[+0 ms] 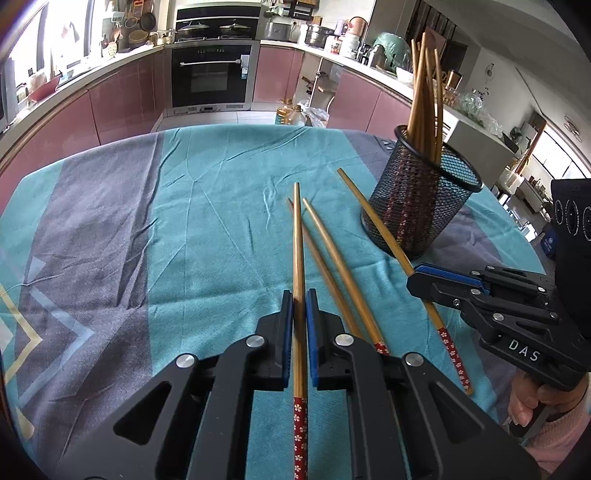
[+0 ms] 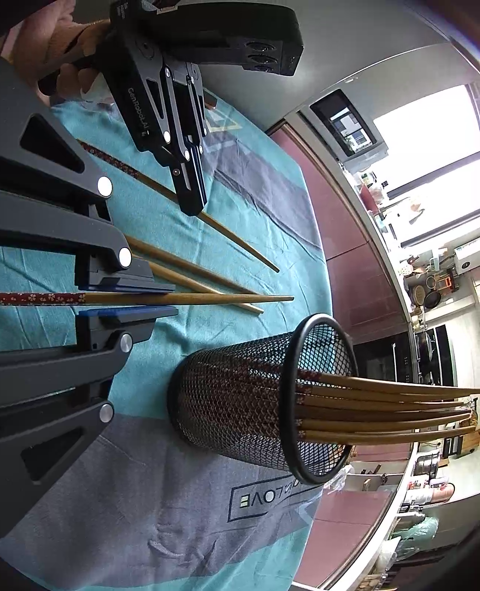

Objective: Organize utensils
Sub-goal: 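Close the left gripper on a chopstick while the right gripper grasps another, then lift the left gripper's chopstick upright over the cup while the right gripper carries its chopstick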

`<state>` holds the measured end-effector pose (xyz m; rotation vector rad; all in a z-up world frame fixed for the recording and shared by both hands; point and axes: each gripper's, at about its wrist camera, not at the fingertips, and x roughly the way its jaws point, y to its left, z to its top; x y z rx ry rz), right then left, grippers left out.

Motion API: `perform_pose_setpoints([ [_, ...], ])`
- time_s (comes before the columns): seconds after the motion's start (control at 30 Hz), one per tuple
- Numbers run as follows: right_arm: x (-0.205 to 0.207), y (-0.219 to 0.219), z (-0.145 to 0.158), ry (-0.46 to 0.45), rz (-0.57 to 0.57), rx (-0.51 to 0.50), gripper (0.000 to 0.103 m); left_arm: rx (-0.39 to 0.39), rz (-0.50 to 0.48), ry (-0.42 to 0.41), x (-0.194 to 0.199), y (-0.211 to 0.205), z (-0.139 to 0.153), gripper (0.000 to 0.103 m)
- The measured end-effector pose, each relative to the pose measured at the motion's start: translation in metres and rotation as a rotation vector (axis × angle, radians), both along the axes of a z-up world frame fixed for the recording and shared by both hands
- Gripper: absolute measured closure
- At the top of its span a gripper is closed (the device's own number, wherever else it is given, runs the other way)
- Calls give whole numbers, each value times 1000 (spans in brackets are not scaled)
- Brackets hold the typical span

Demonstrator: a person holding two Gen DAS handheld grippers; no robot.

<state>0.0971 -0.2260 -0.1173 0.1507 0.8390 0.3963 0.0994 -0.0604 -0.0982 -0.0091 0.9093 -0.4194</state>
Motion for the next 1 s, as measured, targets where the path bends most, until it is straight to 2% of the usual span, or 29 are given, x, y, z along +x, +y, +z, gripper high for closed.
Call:
perform_pose_setpoints([
  [0.63, -12, -5, 24, -65, 23, 27, 97, -48, -42, -54, -15, 0, 27, 95],
  [1.0, -17, -13, 39, -107, 6, 51, 97, -120, -93, -66, -18, 3, 44, 95],
])
